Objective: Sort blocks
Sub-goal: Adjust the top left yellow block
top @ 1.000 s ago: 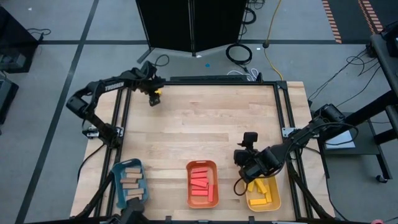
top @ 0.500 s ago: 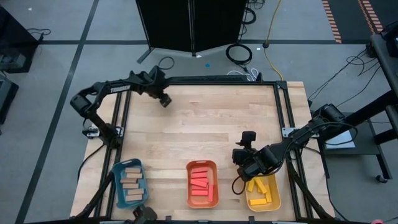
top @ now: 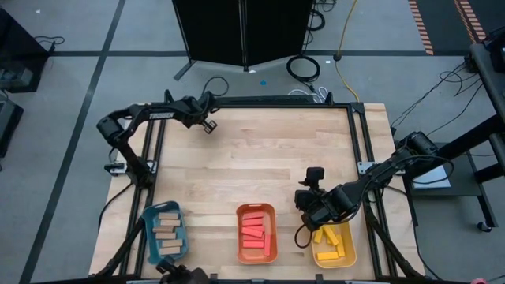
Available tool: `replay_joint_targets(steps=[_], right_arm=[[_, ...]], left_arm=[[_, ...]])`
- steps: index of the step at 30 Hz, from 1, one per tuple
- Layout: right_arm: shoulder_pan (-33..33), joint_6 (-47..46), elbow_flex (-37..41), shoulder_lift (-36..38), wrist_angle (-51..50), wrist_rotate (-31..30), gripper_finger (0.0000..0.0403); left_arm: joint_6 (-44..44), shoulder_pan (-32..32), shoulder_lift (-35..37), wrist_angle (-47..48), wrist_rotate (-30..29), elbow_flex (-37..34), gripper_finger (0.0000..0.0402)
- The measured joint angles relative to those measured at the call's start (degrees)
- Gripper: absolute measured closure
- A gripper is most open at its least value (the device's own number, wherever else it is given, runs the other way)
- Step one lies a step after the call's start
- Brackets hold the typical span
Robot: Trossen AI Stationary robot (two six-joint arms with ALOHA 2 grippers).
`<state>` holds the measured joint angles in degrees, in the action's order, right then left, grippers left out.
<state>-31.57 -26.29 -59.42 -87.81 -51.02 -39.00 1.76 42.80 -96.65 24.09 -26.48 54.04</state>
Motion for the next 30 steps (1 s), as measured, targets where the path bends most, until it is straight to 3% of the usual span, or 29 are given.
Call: replay_joint_targets(steps=[6,12,17,22,30], right_arm=[[0.0,0.1,0.0,0.0,0.4,0.0,0.0205],[0.0,-0.1,0.0,0.0,0.5,0.1,0.0205],[0.0,-0.7,0.0,0.0,0.5,0.3,0.0205],[0.0,0.0,0.0,0.0,0.5,0.3,0.0205],[0.0,0.3,0.0,0.0,0.7,0.3,0.0205]], left_arm=[[0.1,0.3,-4.5,1.1,-5.7,-0.1,0.0401],[1.3,0.4,-8.6,-2.0,-6.9,0.2,0.0401],[1.1,-3.1,-9.6,2.5,-6.2,0.4,0.0401],[-3.3,-10.6,-6.5,12.3,-2.3,0.4,0.0401],[-12.3,-25.3,-0.2,21.8,10.0,-0.1,0.0401]])
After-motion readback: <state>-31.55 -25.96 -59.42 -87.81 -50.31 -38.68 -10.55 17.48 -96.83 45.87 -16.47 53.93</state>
